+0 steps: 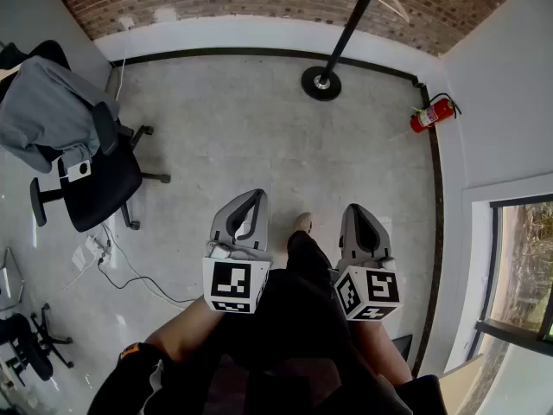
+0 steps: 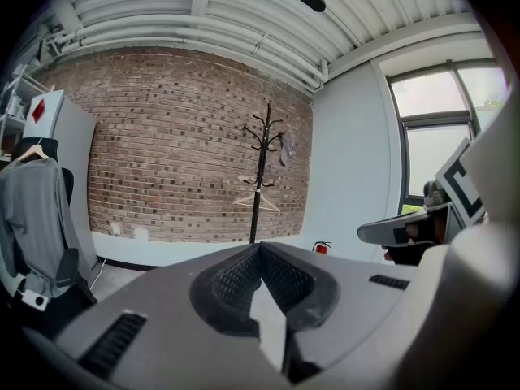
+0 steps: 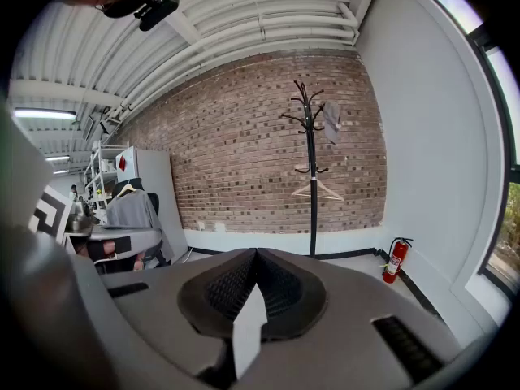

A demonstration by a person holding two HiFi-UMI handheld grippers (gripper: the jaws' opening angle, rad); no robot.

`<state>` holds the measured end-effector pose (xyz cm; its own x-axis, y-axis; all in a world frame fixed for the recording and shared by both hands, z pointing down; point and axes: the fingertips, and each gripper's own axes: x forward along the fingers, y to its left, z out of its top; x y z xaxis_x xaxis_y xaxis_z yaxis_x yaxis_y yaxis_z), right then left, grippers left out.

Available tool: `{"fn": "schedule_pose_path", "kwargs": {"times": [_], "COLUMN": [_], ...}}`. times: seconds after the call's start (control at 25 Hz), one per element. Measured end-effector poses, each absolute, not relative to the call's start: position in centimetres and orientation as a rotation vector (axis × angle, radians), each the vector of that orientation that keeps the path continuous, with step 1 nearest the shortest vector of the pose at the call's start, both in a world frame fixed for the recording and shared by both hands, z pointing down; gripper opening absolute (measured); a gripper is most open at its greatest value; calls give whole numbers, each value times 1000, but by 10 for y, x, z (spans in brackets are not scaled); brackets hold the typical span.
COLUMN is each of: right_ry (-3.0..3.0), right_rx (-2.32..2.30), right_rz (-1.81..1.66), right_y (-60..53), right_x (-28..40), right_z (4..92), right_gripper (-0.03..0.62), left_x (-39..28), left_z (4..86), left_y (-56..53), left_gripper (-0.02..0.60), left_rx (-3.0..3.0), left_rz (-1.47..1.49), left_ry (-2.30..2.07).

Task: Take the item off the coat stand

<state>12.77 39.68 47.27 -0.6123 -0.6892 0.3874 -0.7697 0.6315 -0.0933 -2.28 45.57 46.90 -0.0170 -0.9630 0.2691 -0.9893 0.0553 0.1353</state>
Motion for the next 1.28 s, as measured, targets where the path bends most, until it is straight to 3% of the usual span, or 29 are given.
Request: {"fn": "schedule_pose_path", "kwargs": {"times": [0.36,0.76,1.28], "right_ry": [-2576,-2622,-2564], "right_rx": [1127,1081,1227], "right_rz": [355,318,214], "right_y": [245,49,-69], "right_x": [107,107,93], "right_z": [492,485,450], "right_gripper": [14,14,14], "left_x": [-50,-27,-37], "left_z": [485,460,423], "left_y": [322,128,-29], "left_gripper": [25,25,25], "left_rx": [1881,1938,2143], "left_rz": [204,244,227], "left_ry": [-2128,-2151,-2031]}}
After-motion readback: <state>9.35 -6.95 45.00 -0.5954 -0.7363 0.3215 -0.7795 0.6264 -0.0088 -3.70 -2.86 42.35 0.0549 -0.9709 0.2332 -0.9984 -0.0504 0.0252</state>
